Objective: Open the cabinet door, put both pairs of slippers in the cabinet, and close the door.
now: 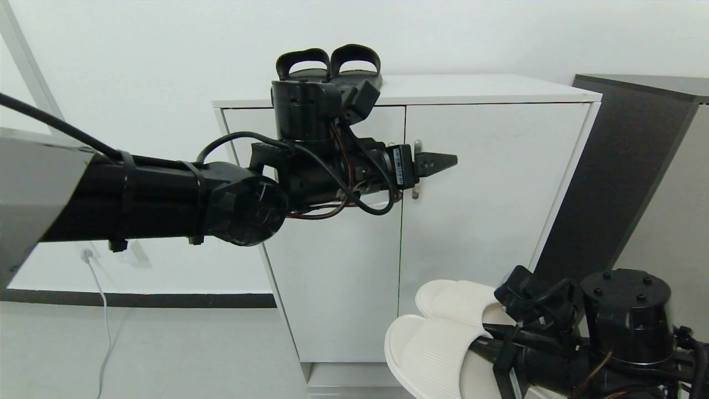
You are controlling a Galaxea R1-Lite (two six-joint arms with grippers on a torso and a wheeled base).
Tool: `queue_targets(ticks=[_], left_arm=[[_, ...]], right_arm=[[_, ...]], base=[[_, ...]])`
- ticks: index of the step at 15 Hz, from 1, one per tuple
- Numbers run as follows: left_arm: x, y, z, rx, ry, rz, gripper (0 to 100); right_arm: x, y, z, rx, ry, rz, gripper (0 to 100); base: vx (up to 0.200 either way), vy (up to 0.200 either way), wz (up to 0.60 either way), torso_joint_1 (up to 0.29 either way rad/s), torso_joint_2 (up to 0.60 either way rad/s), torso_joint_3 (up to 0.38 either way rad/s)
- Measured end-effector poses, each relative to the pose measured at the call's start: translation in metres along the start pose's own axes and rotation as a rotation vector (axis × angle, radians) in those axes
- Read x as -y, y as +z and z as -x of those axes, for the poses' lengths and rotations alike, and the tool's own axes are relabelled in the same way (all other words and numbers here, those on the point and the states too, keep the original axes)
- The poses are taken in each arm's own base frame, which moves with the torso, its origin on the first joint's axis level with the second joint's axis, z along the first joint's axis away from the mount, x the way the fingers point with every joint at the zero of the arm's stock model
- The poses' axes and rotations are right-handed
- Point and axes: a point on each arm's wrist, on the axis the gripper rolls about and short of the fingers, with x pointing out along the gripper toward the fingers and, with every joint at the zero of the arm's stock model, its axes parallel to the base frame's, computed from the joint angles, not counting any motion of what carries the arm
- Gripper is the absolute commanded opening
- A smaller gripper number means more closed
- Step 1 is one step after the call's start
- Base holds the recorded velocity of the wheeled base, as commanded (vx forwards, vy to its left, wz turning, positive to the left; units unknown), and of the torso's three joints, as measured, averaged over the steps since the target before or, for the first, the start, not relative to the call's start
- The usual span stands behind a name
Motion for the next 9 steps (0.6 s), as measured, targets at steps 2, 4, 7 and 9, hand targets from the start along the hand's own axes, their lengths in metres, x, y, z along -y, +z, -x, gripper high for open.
queue_targets(ticks=[2,4,7,9], left_arm=[[-0.006,0.001,-0.005,0.000,0.028,0.003,100],[-0.011,0.001,-0.010,0.003,0.041,0.004,100],[-0.017,-0.002,-0.019,-0.022,0.055,0.014,100],[-0.020,-0.001,-0.027,-0.023,0.055,0.014,100]], right_arm=[[0.000,0.000,0.000,-0.001,0.001,0.000,0],[0.000,0.000,0.000,-0.001,0.002,0.000,0],[0.000,-0.001,0.000,-0.003,0.003,-0.001,0],[0.000,-0.002,0.000,-0.007,0.004,-0.001,0]], base=[[0.000,0.000,0.00,0.000,0.00,0.000],[0.000,0.000,0.00,0.000,0.00,0.000],[0.000,0.000,0.00,0.000,0.00,0.000],[0.000,0.000,0.00,0.000,0.00,0.000]])
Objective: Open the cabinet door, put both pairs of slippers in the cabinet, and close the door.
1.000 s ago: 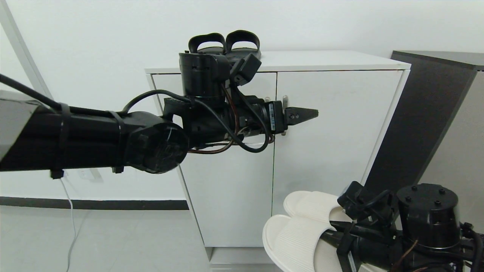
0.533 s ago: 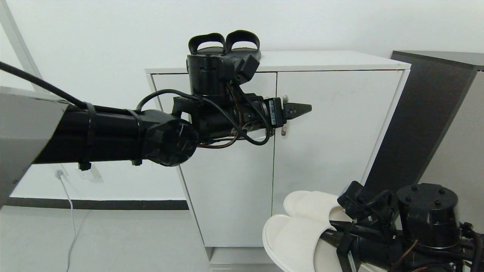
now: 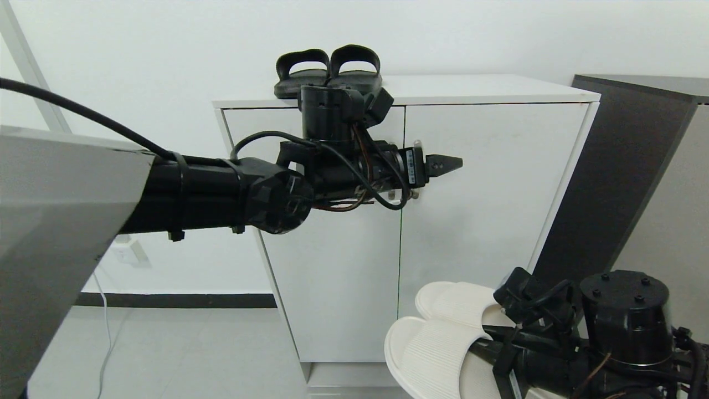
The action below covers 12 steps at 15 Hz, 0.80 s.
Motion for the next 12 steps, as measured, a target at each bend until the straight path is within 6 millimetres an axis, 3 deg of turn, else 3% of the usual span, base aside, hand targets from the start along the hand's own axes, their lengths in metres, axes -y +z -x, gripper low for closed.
queue_targets(ticks=[2,3,12], left_arm=[[-0.002,0.001,-0.007,-0.001,0.000,0.001,100],[-0.003,0.000,-0.009,0.001,0.000,0.000,0],[-0.002,-0.015,-0.006,-0.045,0.010,0.014,0]], right_arm=[[0.000,0.000,0.000,-0.002,0.000,0.000,0],[0.000,-0.001,0.000,-0.003,-0.001,-0.001,0],[-0.002,-0.007,0.001,0.005,0.047,0.003,0]], base=[[0.000,0.000,0.00,0.000,0.00,0.000],[0.000,0.000,0.00,0.000,0.00,0.000],[0.000,0.000,0.00,0.000,0.00,0.000]])
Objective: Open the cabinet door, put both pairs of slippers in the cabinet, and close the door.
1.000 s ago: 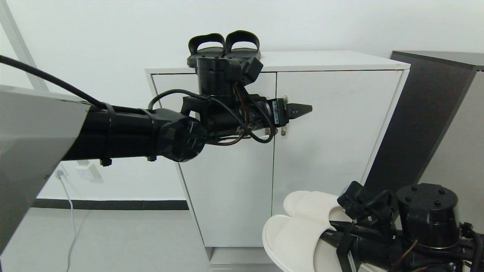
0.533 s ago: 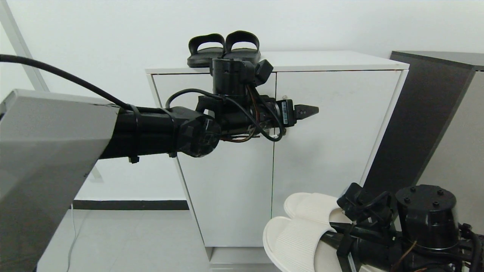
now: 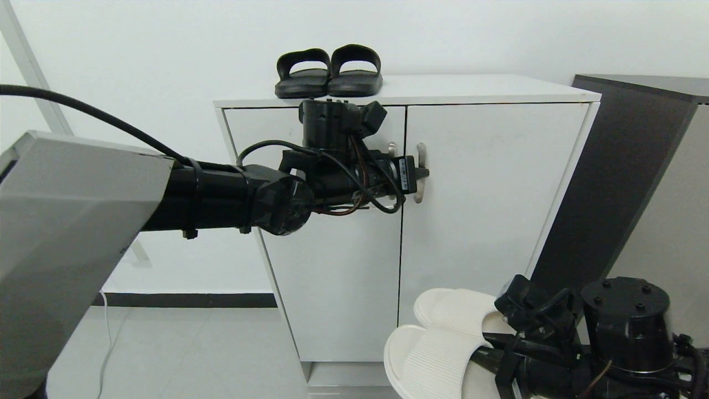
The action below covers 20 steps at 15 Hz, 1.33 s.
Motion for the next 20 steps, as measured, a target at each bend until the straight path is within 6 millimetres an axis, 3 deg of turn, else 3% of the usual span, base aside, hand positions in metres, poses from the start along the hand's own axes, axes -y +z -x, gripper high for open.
queue_targets(ticks=[10,14,20], left_arm=[[0.034,-0.019,0.045,0.005,-0.048,-0.009,0],[0.009,-0.008,0.060,0.065,0.013,-0.009,0],[-0.013,-0.002,0.036,0.118,0.028,-0.020,0]], right_arm=[[-0.003,-0.010,0.005,0.003,0.057,0.029,0],[-0.004,-0.010,0.005,0.001,0.061,0.030,0],[-0.006,-0.013,0.006,-0.009,0.066,0.032,0]], base=[[0.000,0.000,0.00,0.000,0.00,0.000],[0.000,0.000,0.00,0.000,0.00,0.000],[0.000,0.000,0.00,0.000,0.00,0.000]])
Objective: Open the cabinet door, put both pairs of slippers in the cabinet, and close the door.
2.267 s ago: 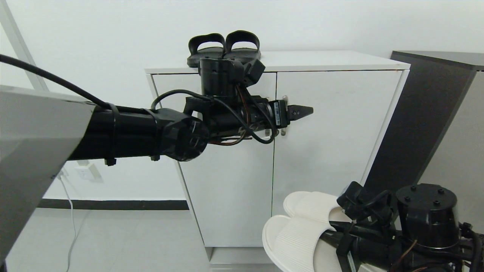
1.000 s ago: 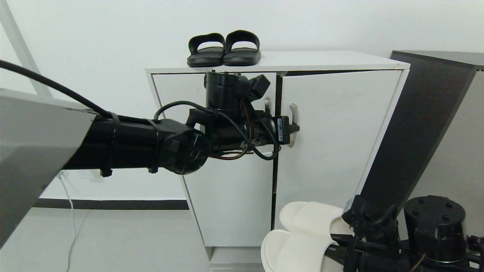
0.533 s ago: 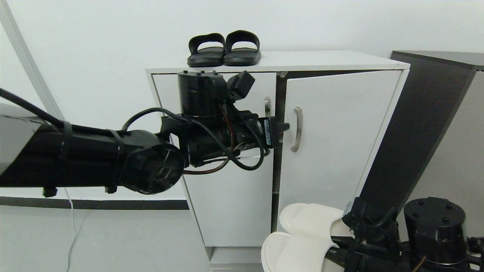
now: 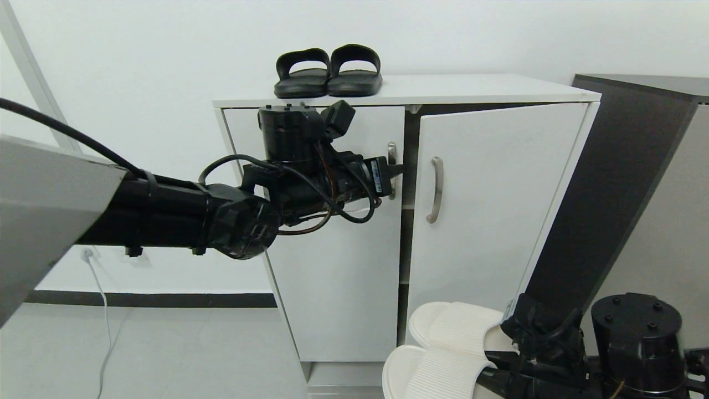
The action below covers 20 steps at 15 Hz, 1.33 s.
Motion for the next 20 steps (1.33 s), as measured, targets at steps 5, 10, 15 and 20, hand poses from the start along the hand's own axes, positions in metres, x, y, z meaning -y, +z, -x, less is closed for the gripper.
queue_targets(ticks=[5,10,15,20], left_arm=[[0.009,-0.010,-0.022,-0.020,-0.041,0.001,0],[0.012,-0.016,-0.026,-0.027,-0.044,0.019,0],[0.063,-0.031,-0.019,-0.057,-0.165,0.028,0],[0.093,-0.027,-0.004,-0.043,-0.236,0.017,0]], right_arm=[[-0.001,-0.001,-0.001,-0.005,0.003,0.003,0],[-0.001,-0.002,-0.002,-0.010,0.000,0.002,0],[-0.005,-0.001,-0.003,-0.008,0.016,0.012,0],[-0.008,0.000,-0.002,-0.004,0.023,0.026,0]], base=[[0.000,0.000,0.00,0.000,0.00,0.000],[-0.120,0.000,0.00,0.002,0.00,0.001],[-0.200,0.000,0.00,0.000,0.00,0.003],[0.000,0.000,0.00,0.000,0.00,0.000]])
